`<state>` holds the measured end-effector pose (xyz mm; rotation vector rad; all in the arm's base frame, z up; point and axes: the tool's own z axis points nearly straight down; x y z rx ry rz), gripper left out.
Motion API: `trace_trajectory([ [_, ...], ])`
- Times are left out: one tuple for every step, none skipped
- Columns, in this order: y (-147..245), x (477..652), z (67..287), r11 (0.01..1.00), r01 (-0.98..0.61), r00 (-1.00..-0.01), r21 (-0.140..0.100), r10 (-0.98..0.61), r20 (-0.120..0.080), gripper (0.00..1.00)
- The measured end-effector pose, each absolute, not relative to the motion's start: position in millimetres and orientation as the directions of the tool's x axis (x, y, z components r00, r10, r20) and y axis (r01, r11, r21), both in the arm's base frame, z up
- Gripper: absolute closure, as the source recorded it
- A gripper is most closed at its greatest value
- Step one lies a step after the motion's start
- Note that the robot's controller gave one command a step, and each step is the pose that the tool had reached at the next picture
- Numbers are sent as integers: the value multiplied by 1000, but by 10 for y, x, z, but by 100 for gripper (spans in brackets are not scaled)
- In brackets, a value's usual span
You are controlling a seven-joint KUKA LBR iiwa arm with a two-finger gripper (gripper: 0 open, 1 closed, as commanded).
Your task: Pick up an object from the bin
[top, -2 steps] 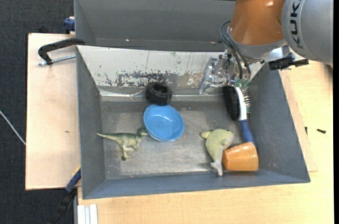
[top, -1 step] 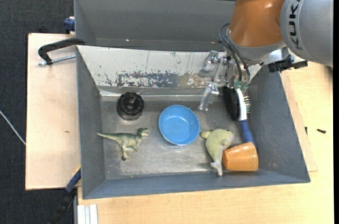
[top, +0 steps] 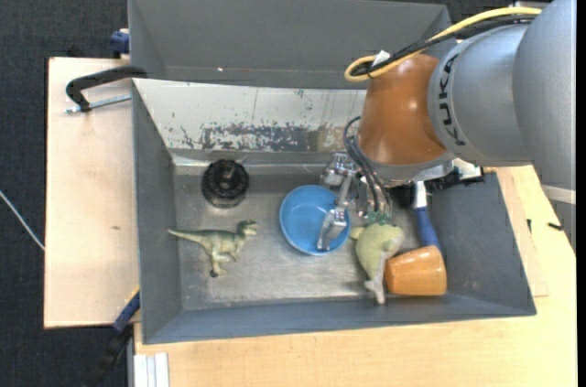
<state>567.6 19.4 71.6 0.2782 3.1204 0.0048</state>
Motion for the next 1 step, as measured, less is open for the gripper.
trace_trajectory([
  [208,5718,774,984,176,-984,9,176,-21,100],
])
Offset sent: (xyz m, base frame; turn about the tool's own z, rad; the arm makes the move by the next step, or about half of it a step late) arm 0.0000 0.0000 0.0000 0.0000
